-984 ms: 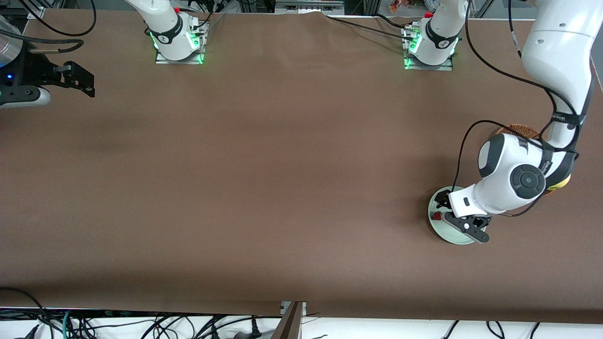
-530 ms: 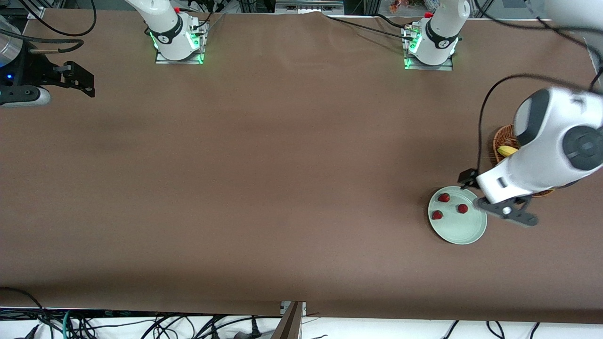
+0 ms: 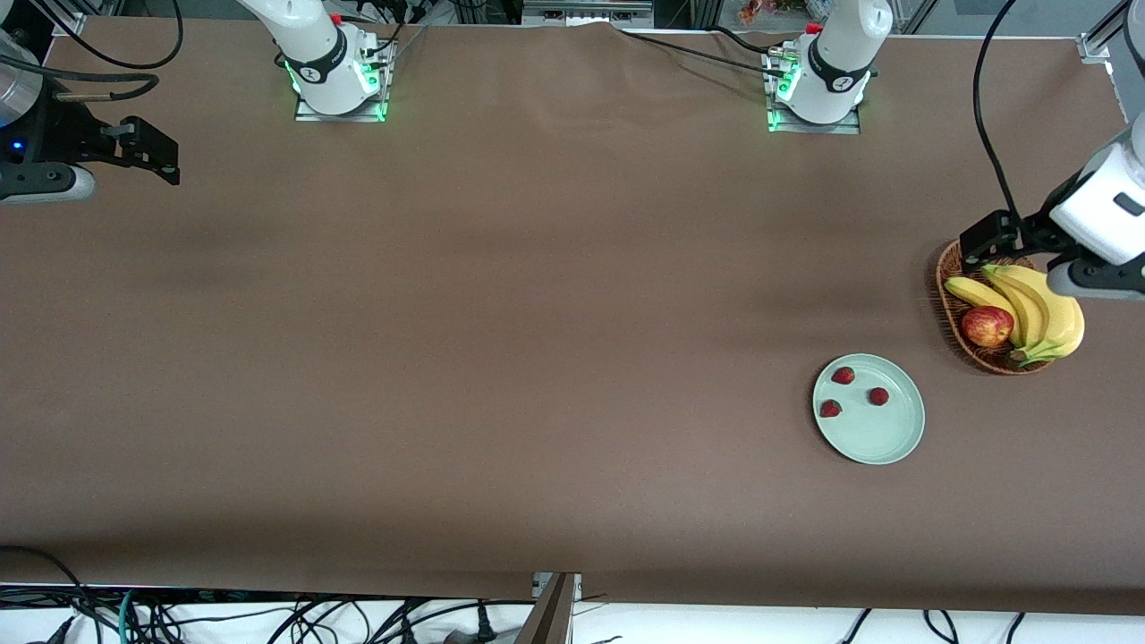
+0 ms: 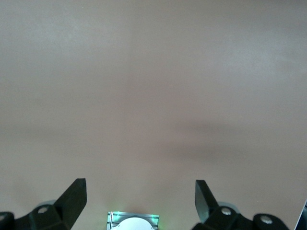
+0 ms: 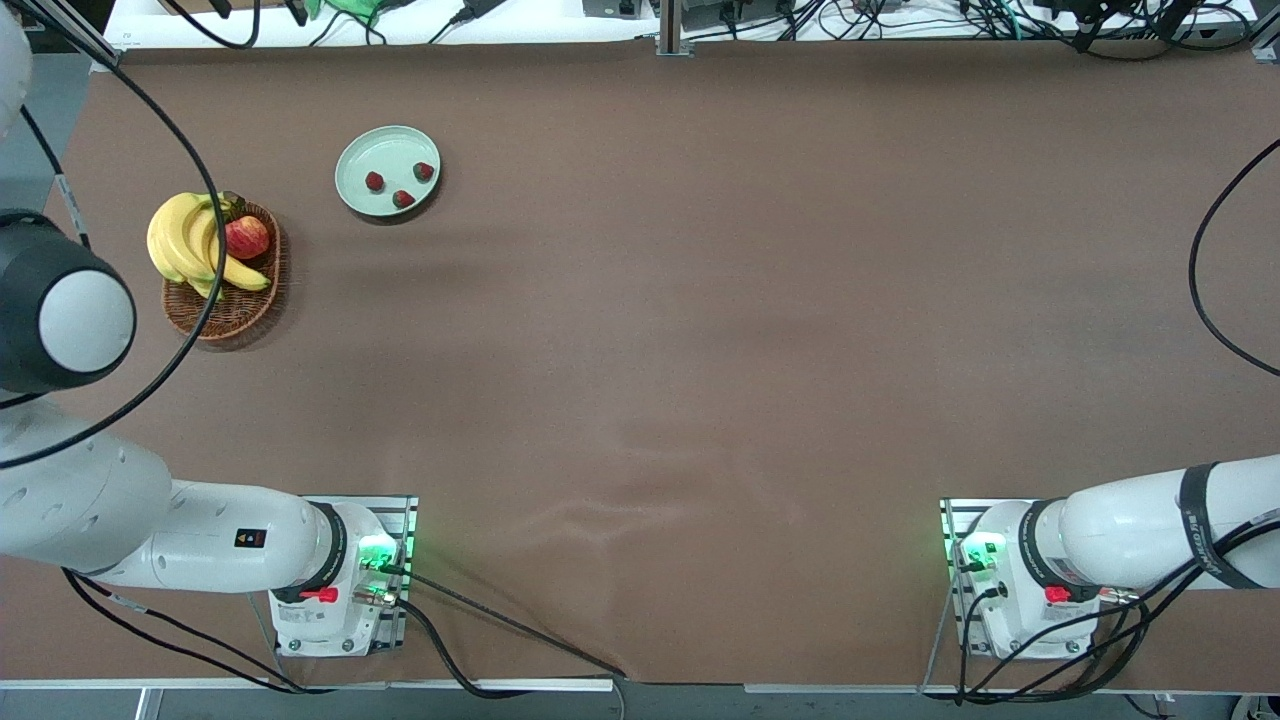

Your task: Collect all strawberries into plate

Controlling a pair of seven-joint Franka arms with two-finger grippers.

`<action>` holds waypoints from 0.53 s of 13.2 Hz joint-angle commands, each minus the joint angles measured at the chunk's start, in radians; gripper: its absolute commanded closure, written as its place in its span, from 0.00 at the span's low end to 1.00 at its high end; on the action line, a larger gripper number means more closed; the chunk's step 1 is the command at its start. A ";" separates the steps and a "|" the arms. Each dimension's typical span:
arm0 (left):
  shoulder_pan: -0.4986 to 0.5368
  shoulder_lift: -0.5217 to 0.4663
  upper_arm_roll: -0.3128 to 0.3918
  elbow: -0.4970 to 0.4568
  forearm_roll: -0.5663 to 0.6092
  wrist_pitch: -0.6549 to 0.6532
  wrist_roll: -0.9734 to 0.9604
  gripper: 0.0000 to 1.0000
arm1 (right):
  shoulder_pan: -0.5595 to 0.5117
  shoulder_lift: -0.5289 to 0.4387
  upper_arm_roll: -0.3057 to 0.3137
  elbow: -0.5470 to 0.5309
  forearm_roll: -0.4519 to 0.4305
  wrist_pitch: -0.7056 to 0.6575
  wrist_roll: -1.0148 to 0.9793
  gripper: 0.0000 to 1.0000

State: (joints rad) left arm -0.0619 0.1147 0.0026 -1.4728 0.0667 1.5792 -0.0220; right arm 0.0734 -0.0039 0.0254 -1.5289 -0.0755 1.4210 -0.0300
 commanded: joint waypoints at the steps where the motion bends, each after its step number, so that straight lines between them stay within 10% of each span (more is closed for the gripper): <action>1: -0.016 -0.130 0.017 -0.211 -0.021 0.118 -0.048 0.00 | -0.009 0.007 0.005 0.019 -0.004 -0.005 -0.013 0.00; 7: -0.010 -0.127 0.017 -0.216 -0.027 0.116 -0.042 0.00 | -0.011 0.007 0.004 0.019 0.026 -0.010 -0.004 0.00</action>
